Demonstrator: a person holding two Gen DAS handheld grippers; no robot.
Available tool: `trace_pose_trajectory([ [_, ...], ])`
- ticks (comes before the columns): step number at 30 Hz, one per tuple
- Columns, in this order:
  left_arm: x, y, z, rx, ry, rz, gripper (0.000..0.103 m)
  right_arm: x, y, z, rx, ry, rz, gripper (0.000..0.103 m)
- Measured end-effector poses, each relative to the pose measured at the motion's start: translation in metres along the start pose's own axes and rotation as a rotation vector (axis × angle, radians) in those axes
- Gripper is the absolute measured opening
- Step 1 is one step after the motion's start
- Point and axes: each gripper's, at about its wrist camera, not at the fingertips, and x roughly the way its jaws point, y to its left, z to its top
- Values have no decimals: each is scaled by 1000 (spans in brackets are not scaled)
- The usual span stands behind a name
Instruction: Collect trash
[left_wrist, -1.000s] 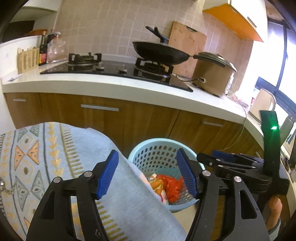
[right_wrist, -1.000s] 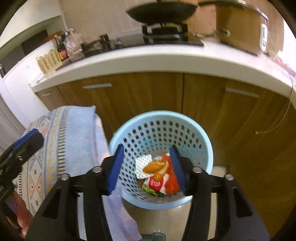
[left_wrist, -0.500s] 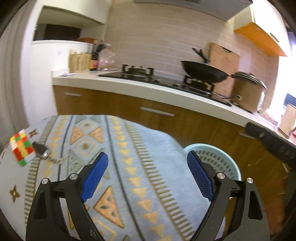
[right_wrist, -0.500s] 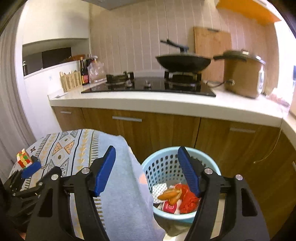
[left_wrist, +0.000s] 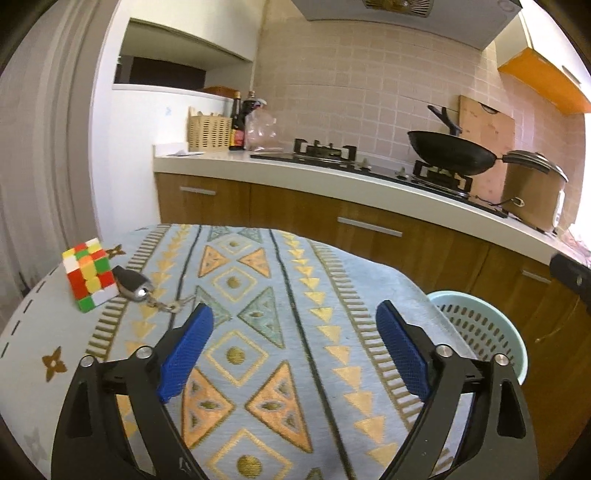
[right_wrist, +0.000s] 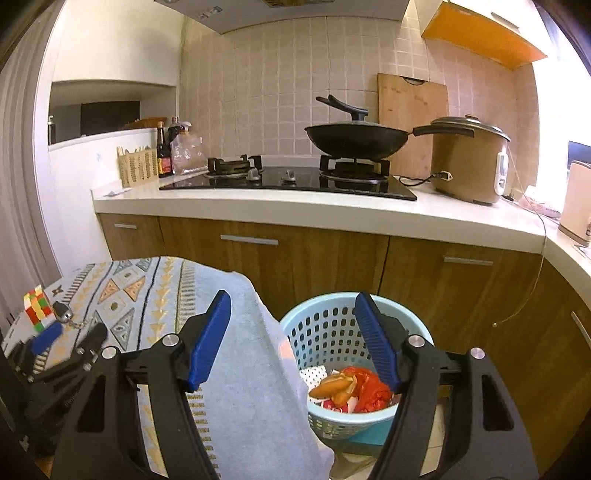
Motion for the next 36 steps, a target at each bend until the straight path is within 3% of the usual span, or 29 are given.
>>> trace_pose_trajectory([
  [5, 3, 5, -2, -18, 15, -9, 89, 6, 3, -8, -9, 19, 0, 66],
  [17, -5, -12, -8, 55, -19, 17, 89, 9, 1, -7, 0, 14, 9, 66],
  [36, -4, -11, -9, 36, 6, -10, 92, 9, -2, -8, 10, 23, 11, 67],
])
